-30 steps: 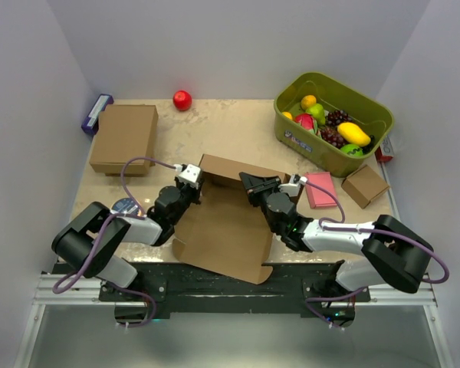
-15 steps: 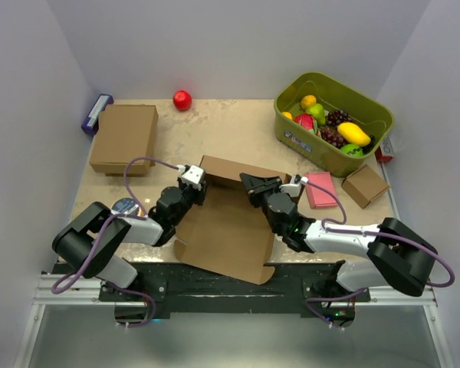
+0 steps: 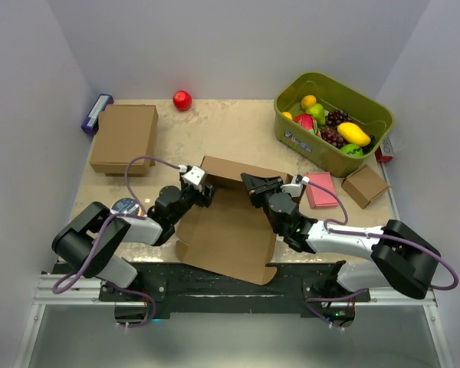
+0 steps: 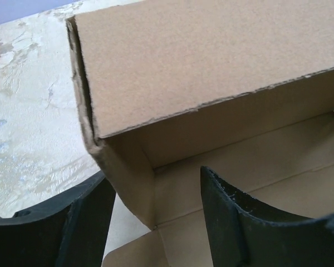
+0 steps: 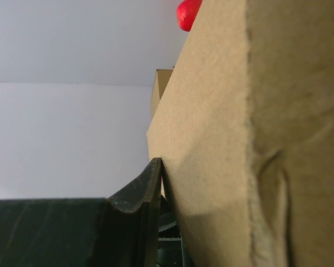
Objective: Fold the paper box
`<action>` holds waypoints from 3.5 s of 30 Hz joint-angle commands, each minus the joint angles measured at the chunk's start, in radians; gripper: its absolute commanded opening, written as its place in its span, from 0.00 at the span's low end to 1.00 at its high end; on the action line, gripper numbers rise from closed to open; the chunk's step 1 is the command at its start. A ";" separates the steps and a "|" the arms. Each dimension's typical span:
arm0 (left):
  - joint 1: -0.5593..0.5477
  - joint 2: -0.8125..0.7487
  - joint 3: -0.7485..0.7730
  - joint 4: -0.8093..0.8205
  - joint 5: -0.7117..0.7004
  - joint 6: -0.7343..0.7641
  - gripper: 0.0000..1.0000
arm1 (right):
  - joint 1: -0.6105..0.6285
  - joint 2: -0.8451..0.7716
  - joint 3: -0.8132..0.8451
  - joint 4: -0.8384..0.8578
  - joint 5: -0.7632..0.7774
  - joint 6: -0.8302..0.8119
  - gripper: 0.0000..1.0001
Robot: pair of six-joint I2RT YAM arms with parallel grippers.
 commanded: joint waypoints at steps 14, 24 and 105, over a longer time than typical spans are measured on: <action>0.104 0.024 0.011 0.108 0.169 -0.028 0.66 | 0.005 -0.025 -0.016 -0.010 0.022 -0.023 0.20; 0.104 0.079 0.048 0.099 0.083 -0.022 0.49 | 0.005 -0.033 -0.021 -0.005 0.023 -0.028 0.20; 0.075 -0.093 0.203 -0.651 -0.174 -0.139 0.00 | -0.011 -0.516 0.201 -1.131 0.269 -0.608 0.91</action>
